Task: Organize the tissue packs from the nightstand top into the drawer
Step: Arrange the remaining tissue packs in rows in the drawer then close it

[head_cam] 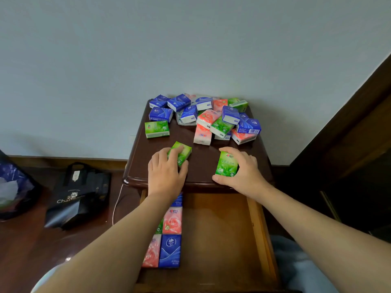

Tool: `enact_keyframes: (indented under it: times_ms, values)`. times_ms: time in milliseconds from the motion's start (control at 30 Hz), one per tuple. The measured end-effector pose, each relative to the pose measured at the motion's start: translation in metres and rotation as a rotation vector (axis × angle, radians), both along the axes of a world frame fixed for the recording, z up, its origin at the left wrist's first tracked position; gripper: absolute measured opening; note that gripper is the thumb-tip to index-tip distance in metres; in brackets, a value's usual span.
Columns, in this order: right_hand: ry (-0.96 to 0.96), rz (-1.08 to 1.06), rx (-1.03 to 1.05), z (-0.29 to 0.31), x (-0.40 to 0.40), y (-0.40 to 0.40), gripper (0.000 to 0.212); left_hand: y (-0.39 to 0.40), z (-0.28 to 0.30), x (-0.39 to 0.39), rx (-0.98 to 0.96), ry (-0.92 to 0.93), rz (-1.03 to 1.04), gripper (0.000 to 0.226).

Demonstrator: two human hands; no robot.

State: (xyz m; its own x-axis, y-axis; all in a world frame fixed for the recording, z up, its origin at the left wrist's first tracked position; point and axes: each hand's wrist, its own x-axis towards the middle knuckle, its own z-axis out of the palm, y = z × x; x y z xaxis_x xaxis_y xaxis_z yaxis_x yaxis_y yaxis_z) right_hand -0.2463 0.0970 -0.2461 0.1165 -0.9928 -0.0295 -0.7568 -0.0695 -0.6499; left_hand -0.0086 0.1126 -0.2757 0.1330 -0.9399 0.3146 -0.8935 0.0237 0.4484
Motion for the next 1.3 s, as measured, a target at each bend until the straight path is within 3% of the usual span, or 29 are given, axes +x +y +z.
enact_keyframes:
  times_ms: [167,267,400,467,600,700,900,1133,1300]
  values:
    - [-0.289,0.188,0.088,0.030,0.016,0.047,0.086,0.050,-0.001,0.002,-0.008,0.225,0.105,0.046]
    - [-0.567,0.299,0.333,0.034,0.033,0.079,0.084,0.084,-0.002,0.002,-0.023,0.431,0.183,0.062]
    - [-0.640,0.228,0.525,0.008,0.045,0.107,0.061,0.119,-0.003,0.008,0.001,0.680,0.225,0.078]
    - [-0.602,0.063,0.573,-0.010,0.048,0.115,0.043,0.133,-0.005,0.012,0.092,0.726,0.248,0.080]
    - [-0.584,-0.333,0.569,-0.045,0.061,0.114,0.034,0.149,-0.016,0.020,0.219,0.759,0.244,0.063]
    - [-0.654,-0.523,0.583,-0.061,0.079,0.104,0.032,0.158,-0.026,0.021,0.283,1.008,0.181,0.056]
    - [-0.523,-0.580,0.510,-0.082,0.099,0.081,0.040,0.165,-0.028,0.026,0.242,1.205,0.054,0.077]
    - [-0.287,-0.665,0.378,-0.093,0.104,0.069,0.047,0.165,-0.034,0.026,0.303,1.207,0.098,0.065]
    - [-0.325,-0.661,0.363,-0.098,0.112,0.071,0.042,0.164,-0.035,0.028,0.316,1.201,0.080,0.065]
